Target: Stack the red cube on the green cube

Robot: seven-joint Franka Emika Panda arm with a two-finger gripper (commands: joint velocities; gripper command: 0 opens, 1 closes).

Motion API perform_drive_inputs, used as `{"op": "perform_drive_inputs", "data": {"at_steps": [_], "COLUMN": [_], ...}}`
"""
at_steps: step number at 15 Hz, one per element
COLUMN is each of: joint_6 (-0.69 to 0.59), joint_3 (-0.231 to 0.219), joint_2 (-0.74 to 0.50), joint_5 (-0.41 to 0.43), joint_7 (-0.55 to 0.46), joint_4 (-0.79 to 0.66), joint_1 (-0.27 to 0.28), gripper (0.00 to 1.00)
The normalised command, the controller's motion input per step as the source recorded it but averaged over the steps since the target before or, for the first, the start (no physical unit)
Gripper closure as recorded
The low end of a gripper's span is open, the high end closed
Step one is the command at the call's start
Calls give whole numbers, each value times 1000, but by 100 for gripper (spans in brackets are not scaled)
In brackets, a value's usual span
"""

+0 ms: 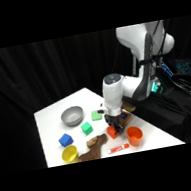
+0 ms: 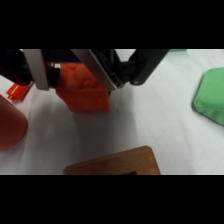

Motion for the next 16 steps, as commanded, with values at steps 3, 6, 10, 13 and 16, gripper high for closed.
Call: {"op": "perform_drive_inputs", "data": {"at_steps": [3, 6, 10, 13, 16], "joint_6": [-285, -391, -441, -403, -310], "joint_3": [-77, -1, 97, 150, 135], "joint_2": [-252, -390, -441, -329, -164], "joint_5": [-137, -132, -140, -111, -62], "joint_7": [86, 50, 12, -59, -123], "joint_4": [4, -23, 6, 109, 181], "joint_1": [61, -37, -153, -249, -272], "gripper": [74, 74, 74, 74, 74]}}
